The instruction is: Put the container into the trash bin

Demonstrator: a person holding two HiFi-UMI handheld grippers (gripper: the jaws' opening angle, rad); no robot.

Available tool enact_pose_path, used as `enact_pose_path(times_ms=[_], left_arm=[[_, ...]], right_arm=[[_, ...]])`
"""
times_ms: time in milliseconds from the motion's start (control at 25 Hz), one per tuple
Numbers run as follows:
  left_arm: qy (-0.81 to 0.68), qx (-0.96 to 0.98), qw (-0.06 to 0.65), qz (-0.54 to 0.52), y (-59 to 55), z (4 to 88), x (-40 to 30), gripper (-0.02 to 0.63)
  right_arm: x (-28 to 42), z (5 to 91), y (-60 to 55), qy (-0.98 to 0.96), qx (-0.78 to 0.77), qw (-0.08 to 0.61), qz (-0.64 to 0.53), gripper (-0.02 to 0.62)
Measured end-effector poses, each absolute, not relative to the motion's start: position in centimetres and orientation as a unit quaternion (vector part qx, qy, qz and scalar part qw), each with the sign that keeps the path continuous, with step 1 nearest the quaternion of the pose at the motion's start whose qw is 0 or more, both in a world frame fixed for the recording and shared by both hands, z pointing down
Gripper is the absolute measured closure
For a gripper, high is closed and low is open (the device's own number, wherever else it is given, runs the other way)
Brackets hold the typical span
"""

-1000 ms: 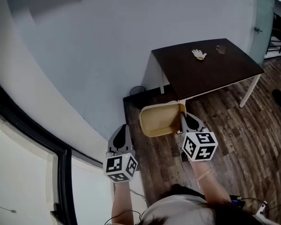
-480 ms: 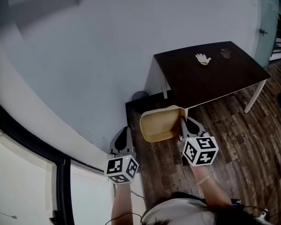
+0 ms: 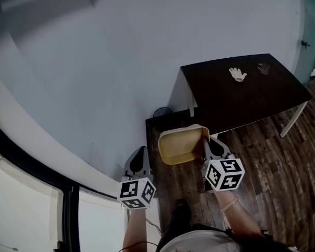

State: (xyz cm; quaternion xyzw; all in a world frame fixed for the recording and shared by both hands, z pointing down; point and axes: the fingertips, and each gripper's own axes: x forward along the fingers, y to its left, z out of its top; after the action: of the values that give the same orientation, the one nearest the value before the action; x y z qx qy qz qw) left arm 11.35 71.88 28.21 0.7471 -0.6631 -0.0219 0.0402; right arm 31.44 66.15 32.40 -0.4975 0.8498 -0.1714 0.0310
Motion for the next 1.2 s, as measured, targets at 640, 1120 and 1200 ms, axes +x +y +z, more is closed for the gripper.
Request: enact_pose_path(times_ms=[640, 1120, 1200], left_arm=[[-0.634, 0.771, 0.046, -0.025, 57.4, 28.5, 5.8, 0.586], [-0.624, 0.779, 0.052, -0.034, 48.2, 28.5, -0.4, 0.586], [-0.625, 0.778, 0.056, -0.035, 46.9, 28.7, -1.1, 0.586]], right_arm=[[25.0, 32.5, 52.5, 0.84, -0.517, 0.02, -0.164, 0.584], [18.9, 32.6, 43.1, 0.83, -0.532, 0.021, -0.164, 0.584], [18.2, 32.7, 41.9, 0.829, -0.533, 0.021, -0.166, 0.584]])
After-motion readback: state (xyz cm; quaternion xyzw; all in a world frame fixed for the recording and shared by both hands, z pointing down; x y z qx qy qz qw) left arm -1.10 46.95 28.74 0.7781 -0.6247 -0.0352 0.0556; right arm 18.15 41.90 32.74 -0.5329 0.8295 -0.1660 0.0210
